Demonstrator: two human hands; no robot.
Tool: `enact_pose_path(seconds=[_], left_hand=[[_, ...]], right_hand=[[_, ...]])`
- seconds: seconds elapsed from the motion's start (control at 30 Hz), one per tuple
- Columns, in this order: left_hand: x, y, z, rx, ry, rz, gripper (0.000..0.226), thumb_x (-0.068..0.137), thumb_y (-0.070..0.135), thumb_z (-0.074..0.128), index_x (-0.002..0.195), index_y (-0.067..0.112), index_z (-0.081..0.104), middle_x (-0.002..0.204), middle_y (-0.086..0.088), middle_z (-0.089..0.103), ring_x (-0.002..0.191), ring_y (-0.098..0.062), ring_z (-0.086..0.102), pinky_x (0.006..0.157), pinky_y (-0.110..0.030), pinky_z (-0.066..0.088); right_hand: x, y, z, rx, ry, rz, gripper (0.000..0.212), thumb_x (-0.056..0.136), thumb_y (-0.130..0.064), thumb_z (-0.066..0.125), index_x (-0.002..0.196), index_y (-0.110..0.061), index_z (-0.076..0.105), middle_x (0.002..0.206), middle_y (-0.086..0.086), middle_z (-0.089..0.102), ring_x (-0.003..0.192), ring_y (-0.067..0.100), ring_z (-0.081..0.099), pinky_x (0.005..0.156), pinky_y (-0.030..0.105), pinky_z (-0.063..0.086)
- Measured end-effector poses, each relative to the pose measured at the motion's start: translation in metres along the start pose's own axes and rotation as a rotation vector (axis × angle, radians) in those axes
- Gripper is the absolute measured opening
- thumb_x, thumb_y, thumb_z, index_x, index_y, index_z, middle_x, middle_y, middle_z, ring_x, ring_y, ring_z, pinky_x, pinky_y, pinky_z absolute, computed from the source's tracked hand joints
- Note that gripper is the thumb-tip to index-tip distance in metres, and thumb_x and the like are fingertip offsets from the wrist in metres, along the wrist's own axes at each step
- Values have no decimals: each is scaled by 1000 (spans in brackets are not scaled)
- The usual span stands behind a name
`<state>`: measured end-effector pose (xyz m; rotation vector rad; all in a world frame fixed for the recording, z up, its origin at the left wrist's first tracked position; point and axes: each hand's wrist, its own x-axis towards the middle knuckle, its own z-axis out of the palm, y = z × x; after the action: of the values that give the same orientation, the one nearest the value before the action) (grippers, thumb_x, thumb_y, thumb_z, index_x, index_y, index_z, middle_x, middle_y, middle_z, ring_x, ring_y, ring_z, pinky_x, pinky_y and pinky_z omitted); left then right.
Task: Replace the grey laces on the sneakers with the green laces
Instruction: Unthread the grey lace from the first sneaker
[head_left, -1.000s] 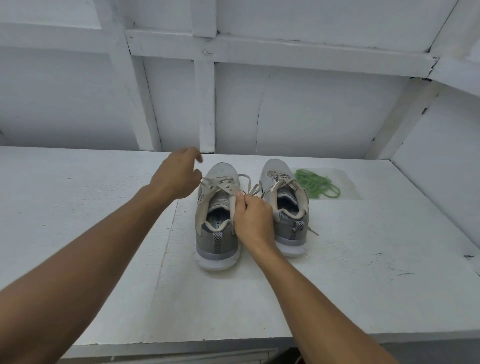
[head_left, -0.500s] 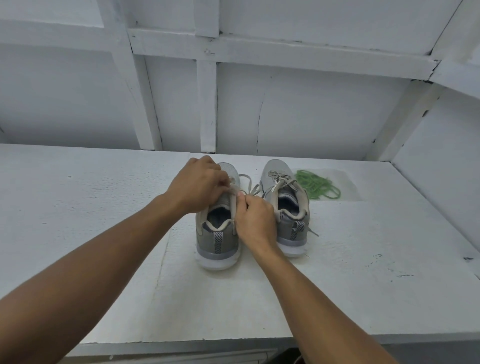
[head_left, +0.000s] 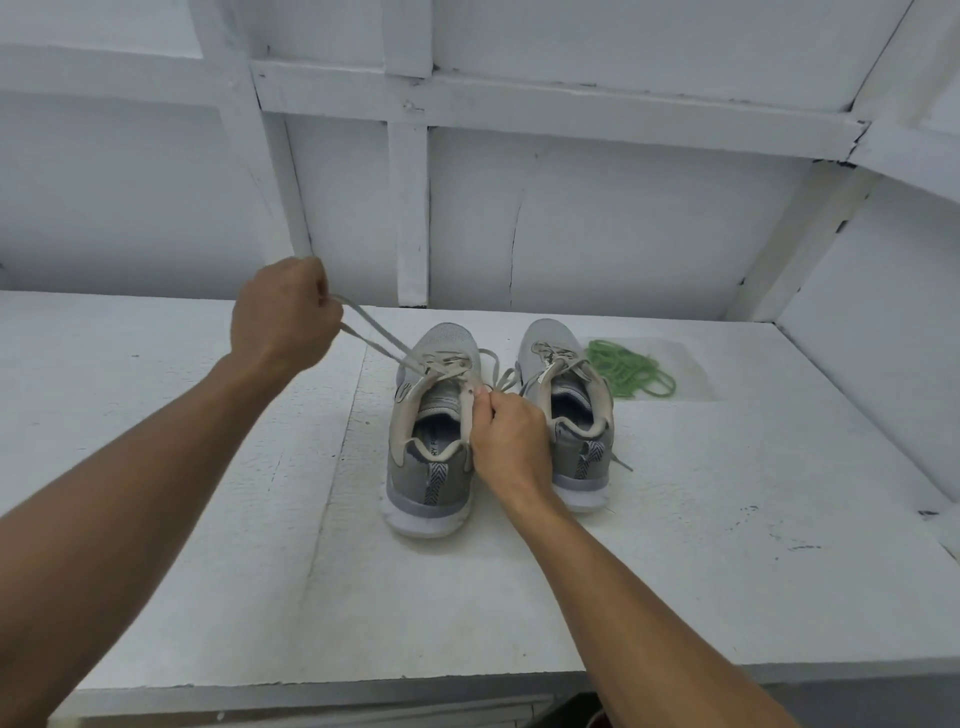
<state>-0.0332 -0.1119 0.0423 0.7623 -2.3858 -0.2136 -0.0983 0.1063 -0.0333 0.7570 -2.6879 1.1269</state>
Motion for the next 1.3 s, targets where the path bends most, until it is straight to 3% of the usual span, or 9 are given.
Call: enact_pose_path(seconds=[0.17, 0.33, 0.53, 0.73, 0.9, 0.97, 1.1, 1.17, 1.3], left_hand=[[-16, -16, 4, 18, -65, -115, 13, 87, 17, 62, 95, 8, 66, 92, -11, 66, 83, -32, 58, 68, -39, 47], [-35, -27, 16, 0, -253, -235, 18, 86, 18, 63, 100, 24, 73, 102, -7, 71, 86, -27, 63, 74, -36, 53], [-53, -16, 22, -38, -348, -87, 33, 98, 36, 53, 126, 23, 65, 125, -8, 64, 113, -27, 57, 90, -37, 45], [-74, 28, 24, -404, -308, -111, 28, 91, 48, 59, 108, 30, 72, 88, 4, 71, 83, -12, 66, 78, -28, 51], [-83, 44, 38, -503, -268, -156, 25, 88, 44, 65, 104, 28, 74, 83, 12, 68, 79, -11, 65, 75, -28, 52], [-87, 43, 43, -537, -226, -181, 23, 90, 42, 63, 104, 28, 75, 88, 9, 70, 82, -11, 65, 76, -29, 52], [-95, 41, 52, -598, -178, -230, 23, 94, 40, 57, 106, 28, 74, 97, 11, 72, 82, -1, 62, 72, -11, 44], [-97, 42, 54, -633, -179, -282, 24, 96, 39, 55, 105, 28, 75, 89, 12, 71, 77, 4, 60, 64, -3, 39], [-101, 44, 54, -689, -189, -334, 27, 98, 38, 51, 110, 27, 74, 77, 13, 67, 71, 5, 59, 57, -3, 37]], right_hand=[[3, -2, -3, 14, -23, -18, 50, 105, -34, 35, 84, -2, 68, 83, 13, 67, 73, 23, 51, 64, 29, 30], [6, -4, -7, -1, -49, -8, 53, 105, -37, 34, 89, -2, 70, 84, 15, 67, 79, 29, 59, 67, 37, 44], [4, -5, -8, 9, -51, -2, 55, 104, -38, 32, 87, -2, 69, 83, 14, 67, 80, 29, 60, 70, 40, 49], [3, -8, -10, -13, -51, -14, 54, 105, -37, 32, 87, -3, 70, 83, 14, 67, 79, 29, 60, 68, 39, 49], [6, -10, -14, -6, -104, 10, 45, 101, -43, 38, 83, -11, 65, 87, 10, 66, 84, 28, 60, 71, 37, 49], [12, -13, -18, -55, -106, -7, 36, 98, -43, 44, 96, -11, 60, 99, 6, 61, 92, 27, 57, 77, 39, 49], [30, -27, -21, -201, -152, -248, 28, 94, -25, 49, 118, -12, 55, 119, 7, 51, 106, 28, 51, 85, 40, 46], [40, -35, -19, -266, -206, -392, 28, 94, -20, 50, 119, -12, 58, 125, 6, 50, 112, 28, 46, 93, 41, 41], [53, -46, -10, -367, -343, -530, 24, 96, -22, 49, 114, -15, 64, 134, 3, 49, 122, 26, 39, 98, 37, 33]])
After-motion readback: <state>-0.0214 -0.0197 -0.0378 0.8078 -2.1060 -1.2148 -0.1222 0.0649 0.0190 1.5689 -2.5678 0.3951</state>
